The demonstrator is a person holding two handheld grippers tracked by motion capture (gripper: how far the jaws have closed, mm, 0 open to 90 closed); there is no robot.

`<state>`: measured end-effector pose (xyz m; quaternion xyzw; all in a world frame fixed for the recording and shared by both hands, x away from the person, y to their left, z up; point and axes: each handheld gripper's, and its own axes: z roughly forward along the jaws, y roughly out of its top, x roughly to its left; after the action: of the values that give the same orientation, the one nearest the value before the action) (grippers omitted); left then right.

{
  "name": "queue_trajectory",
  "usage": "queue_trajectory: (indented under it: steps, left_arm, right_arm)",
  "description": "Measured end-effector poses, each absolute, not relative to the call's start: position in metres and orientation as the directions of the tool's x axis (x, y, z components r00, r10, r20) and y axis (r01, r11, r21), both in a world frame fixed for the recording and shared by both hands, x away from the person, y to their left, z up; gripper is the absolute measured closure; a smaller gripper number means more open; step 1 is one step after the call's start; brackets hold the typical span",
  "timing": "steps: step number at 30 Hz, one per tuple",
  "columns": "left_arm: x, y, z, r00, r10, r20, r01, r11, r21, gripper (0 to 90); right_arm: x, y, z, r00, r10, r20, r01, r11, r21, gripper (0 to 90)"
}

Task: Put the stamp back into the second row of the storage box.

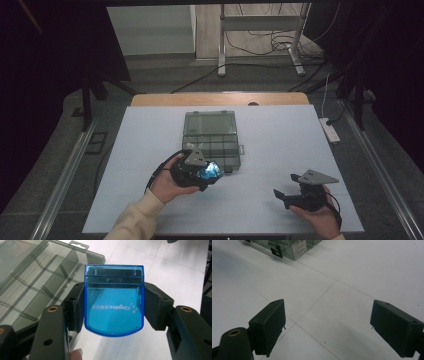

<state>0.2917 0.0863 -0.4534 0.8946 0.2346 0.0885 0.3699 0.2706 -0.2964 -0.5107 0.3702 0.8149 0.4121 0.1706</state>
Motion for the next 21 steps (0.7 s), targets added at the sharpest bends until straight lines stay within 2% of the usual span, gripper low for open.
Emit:
queue_trajectory:
  steps: [21]
  left_arm:
    - [0.321,0.090,-0.450,0.838,0.546,-0.024,0.394,-0.574,0.718,41.3]
  right_arm:
    - [0.271,-0.297,-0.511,-0.665,0.746,0.032,0.466,0.381,0.798,13.3]
